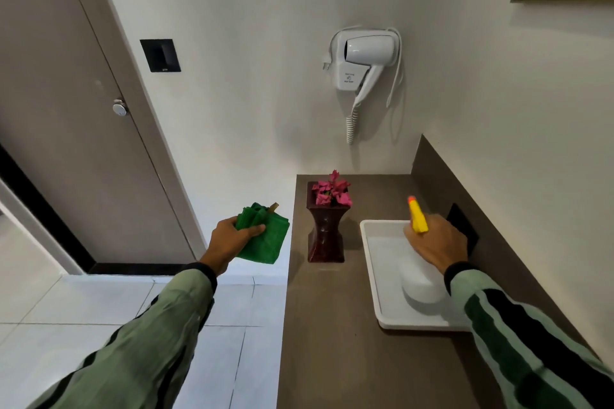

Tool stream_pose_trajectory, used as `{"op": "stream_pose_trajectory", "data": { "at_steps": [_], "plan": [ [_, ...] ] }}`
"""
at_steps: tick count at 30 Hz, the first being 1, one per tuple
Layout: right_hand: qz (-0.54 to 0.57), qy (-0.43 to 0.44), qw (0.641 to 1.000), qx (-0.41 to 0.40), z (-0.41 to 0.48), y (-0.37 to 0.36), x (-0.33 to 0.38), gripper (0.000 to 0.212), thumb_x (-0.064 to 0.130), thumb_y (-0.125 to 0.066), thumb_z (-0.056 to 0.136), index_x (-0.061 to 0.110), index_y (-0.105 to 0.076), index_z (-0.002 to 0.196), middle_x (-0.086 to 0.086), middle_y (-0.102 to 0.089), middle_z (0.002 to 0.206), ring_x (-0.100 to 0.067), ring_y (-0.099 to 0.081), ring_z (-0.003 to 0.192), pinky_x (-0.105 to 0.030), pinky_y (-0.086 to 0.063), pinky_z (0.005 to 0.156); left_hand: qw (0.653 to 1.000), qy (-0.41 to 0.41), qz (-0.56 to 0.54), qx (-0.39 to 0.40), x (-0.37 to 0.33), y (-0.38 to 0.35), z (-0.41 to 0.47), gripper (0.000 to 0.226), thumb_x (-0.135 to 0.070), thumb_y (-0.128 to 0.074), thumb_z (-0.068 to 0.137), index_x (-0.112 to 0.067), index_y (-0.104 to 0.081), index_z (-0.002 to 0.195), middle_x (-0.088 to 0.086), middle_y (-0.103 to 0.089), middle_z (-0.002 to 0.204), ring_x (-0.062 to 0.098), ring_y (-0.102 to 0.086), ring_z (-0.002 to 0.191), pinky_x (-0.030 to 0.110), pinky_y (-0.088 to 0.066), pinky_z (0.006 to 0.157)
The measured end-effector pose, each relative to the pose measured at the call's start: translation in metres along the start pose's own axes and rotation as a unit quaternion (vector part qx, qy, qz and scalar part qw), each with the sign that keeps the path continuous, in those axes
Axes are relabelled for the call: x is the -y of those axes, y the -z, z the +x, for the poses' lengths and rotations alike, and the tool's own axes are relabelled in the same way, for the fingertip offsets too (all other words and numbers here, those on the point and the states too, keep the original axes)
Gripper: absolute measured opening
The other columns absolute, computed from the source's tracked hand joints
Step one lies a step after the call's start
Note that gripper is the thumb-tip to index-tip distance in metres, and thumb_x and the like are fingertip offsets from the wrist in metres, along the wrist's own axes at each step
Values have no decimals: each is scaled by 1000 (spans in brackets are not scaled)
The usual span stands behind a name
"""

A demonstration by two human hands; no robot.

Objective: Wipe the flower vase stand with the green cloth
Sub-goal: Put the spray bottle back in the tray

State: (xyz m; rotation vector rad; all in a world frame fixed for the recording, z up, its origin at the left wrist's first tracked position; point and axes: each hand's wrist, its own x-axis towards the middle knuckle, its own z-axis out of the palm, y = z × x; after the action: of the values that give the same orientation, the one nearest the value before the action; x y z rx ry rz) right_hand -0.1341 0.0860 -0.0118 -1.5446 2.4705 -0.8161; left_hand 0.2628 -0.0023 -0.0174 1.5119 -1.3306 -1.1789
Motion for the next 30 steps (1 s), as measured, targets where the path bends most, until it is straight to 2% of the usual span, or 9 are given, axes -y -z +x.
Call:
{"op": "stream_pose_trajectory", "data": {
  "at_steps": [2,4,6,12,18,22,26,28,30],
  "plan": [
    [22,-61,998,11,13,4,-11,36,50,-55,85,18,-62,99,-16,-69,93,-36,-63,81,-40,-51,75,1000,7,1,10,3,-5,1,42,-23,-84,76,-11,-70,114,12,-75,105,28,-71,95,38,-59,83],
    [36,-93,995,10,24,5,-21,67,49,-59,87,15,-39,141,-21,-67,109,-42,-62,99,-44,-50,83,1000,19,-2,19,7,-11,3,41,-23,-84,75,-13,-71,113,11,-75,105,29,-71,97,43,-59,88],
    [60,-99,993,3,33,3,-29,80,39,-65,88,15,-21,150,-25,-63,119,-45,-59,109,-49,-50,92,999,34,-3,36,9,-15,5,42,-22,-85,74,-14,-70,112,10,-75,105,30,-71,98,44,-58,90],
    [93,-125,988,-3,45,-6,-41,37,17,-59,93,3,-53,127,-25,-64,115,-45,-60,103,-52,-51,91,995,53,-5,82,11,-24,3,39,-22,-89,69,-16,-70,103,5,-77,99,21,-75,87,26,-59,64],
    [159,-196,968,-20,36,2,-35,38,23,-68,88,-2,-60,116,-28,-62,119,-46,-57,108,-51,-49,94,986,58,20,155,16,-30,3,35,-19,-85,75,-10,-75,107,8,-80,99,27,-76,93,32,-61,74],
    [241,-199,936,-163,-6,-7,-3,41,32,-75,80,8,-54,105,-20,-57,110,-43,-58,100,-48,-53,81,979,75,-26,187,15,-34,3,35,-18,-81,79,-9,-74,112,10,-79,106,30,-74,101,41,-60,88],
    [410,-107,889,175,-71,-54,52,27,44,-71,82,25,-64,100,0,-68,102,-24,-65,99,-34,-52,72,961,84,-93,246,10,-49,0,39,-21,-77,81,-7,-72,117,12,-76,114,30,-72,107,36,-57,88],
    [501,-94,791,338,-88,-79,75,46,49,-69,82,27,-60,121,3,-68,121,-17,-64,112,-38,-51,88,956,72,-103,267,5,-57,-3,39,-23,-75,82,-6,-72,118,13,-76,115,30,-72,108,35,-58,88],
    [605,-116,703,357,-93,-95,88,47,32,-71,84,19,-59,127,-5,-67,128,-22,-63,119,-45,-48,102,952,50,-105,284,3,-65,-5,35,-21,-75,84,-7,-73,116,14,-76,115,30,-72,108,36,-58,90]
  ]
}}
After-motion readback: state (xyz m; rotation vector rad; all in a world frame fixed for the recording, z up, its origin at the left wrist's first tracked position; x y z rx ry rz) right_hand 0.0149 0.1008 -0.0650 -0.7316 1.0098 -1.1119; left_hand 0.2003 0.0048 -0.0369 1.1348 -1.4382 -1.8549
